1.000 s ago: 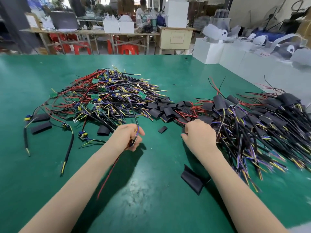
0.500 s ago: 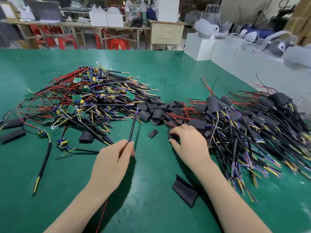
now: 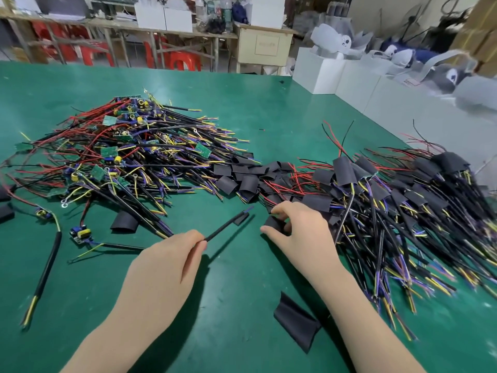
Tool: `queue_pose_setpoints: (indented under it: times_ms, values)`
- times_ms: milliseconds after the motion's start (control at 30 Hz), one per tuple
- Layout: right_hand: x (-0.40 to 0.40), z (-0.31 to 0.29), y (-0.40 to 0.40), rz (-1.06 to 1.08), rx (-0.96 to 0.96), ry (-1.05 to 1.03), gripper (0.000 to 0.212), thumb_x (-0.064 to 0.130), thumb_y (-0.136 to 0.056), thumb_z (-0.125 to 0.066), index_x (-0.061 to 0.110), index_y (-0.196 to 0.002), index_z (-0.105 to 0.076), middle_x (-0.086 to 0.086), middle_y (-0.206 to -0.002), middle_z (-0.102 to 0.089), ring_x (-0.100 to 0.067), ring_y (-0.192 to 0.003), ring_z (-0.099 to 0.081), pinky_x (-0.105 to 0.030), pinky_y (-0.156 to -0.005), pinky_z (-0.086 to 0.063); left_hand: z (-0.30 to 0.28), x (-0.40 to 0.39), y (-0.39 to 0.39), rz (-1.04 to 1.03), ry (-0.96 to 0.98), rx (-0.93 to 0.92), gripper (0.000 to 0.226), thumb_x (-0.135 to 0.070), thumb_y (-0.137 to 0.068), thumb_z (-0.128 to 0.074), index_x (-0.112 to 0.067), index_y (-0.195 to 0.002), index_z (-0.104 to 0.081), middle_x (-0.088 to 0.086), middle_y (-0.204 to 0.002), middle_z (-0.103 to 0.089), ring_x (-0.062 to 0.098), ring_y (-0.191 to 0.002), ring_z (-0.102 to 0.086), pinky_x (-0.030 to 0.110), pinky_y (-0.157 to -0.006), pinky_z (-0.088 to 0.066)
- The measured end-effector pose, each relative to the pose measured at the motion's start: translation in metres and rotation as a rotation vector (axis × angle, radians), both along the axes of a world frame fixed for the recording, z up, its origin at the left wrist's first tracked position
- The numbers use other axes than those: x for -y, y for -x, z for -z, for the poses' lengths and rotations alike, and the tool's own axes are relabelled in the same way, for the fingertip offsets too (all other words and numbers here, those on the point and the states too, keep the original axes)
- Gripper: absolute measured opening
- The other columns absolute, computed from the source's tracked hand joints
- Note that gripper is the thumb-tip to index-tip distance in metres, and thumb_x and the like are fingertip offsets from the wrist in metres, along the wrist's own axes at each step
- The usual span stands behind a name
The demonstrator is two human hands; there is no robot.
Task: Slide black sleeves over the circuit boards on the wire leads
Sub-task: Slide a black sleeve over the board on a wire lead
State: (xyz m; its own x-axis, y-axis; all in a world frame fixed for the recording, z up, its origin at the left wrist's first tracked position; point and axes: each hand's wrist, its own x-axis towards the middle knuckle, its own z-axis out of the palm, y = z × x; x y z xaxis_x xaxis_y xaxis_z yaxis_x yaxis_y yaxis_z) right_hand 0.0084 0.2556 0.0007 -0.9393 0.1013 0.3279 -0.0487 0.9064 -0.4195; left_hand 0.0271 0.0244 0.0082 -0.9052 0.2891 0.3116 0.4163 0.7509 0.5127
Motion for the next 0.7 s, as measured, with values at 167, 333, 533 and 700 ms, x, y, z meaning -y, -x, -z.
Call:
queue_pose_setpoints:
  times_ms: [167,333,533,700]
  values:
    - [0.0003,-0.0026,0.0019,-0.003,-0.105,0.34,0.033,0.024,-0.077,-0.079,0.022,-0.109,-0.071,0.004,-0.088,-0.058,-0.012,-0.06,-0.059,-0.038,-0.07,-0.056,0.0015,-0.0014,0.0013,0.028,-0.001,-0.022,0.014,-0.025,-0.097,-0.052,-0.02,-0.087,-0.061,-0.008,-0.077,-0.059,0.025,-0.068,-0.056,0.043,-0.066,-0.047]
    - [0.003,-0.0034,0.0029,0.067,-0.131,0.544,0.02,0.023,-0.07,-0.083,0.023,-0.086,-0.073,0.004,-0.077,-0.058,-0.01,-0.051,-0.056,-0.041,-0.055,-0.057,-0.0015,-0.0019,0.0024,0.047,-0.006,-0.002,0.011,-0.014,-0.091,-0.063,-0.017,-0.08,-0.062,-0.006,-0.065,-0.054,0.017,-0.061,-0.05,0.036,-0.064,-0.041]
    - [0.0036,-0.0011,0.0032,0.085,-0.083,0.361,0.027,0.034,-0.065,-0.085,0.024,-0.088,-0.073,0.005,-0.075,-0.062,-0.007,-0.057,-0.055,-0.024,-0.068,-0.05,0.0025,0.0019,0.0057,-0.056,-0.043,0.039,0.019,-0.01,-0.085,-0.065,-0.017,-0.068,-0.059,-0.003,-0.052,-0.052,0.018,-0.052,-0.049,0.018,-0.06,-0.029]
    - [0.0023,0.0011,0.0028,0.086,0.011,0.122,0.051,0.051,-0.061,-0.082,0.007,-0.085,-0.074,-0.005,-0.071,-0.063,-0.022,-0.067,-0.059,-0.034,-0.07,-0.05,0.0052,0.0064,0.0101,-0.067,-0.025,0.04,0.022,-0.009,-0.085,-0.064,-0.017,-0.065,-0.058,0.0,-0.047,-0.05,0.02,-0.049,-0.048,0.013,-0.053,-0.031]
